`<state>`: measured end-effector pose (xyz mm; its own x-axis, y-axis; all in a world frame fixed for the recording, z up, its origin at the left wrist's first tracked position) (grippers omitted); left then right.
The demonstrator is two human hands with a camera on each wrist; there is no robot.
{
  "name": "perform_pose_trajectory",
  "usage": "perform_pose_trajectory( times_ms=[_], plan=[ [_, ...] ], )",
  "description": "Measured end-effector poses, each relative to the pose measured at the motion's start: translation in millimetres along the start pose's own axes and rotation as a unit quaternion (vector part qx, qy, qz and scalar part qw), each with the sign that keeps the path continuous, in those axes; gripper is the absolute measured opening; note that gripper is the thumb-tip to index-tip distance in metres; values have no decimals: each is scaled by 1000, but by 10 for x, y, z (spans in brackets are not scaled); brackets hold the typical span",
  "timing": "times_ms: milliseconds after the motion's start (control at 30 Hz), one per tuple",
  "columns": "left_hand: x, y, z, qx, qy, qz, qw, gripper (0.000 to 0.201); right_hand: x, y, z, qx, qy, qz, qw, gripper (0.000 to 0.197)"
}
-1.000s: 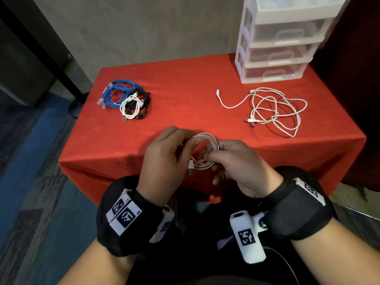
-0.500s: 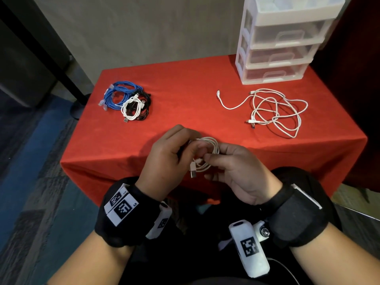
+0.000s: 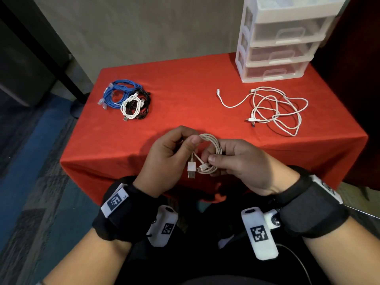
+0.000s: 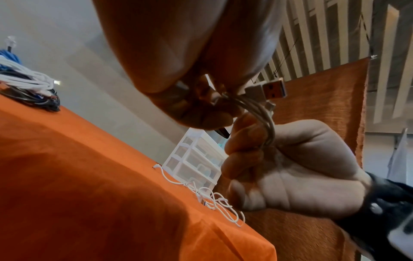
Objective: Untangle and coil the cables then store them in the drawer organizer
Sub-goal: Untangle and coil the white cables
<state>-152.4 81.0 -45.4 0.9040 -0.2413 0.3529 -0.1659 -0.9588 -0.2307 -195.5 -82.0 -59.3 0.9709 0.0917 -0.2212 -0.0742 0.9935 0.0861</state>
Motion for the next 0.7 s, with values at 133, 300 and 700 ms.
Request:
perform_pose_trajectory(
  times_ms=[133,300,700],
  plan=[
    [21,41,19,4,8,-30,1000,13,15,-36,9,74,33,22,996,12],
    [108,48,9,-6,-12,-51,999,18,45,6,-58,192,25,20,981,41],
    [48,118,26,-64,-115,-89,987,21,55,17,13,66,-99,-31,992,22]
  ],
)
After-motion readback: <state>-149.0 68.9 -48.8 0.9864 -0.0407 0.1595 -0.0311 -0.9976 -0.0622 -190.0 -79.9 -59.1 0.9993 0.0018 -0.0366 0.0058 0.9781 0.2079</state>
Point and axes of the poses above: each hand's wrist, its own x-axis towards the middle knuckle, its own y-axis out of the palm, z = x × y, the point moved 3 cm from there along x, towards the middle knuckle, and after that the axes turned 9 degrees about -z, right-handed, at the moved point
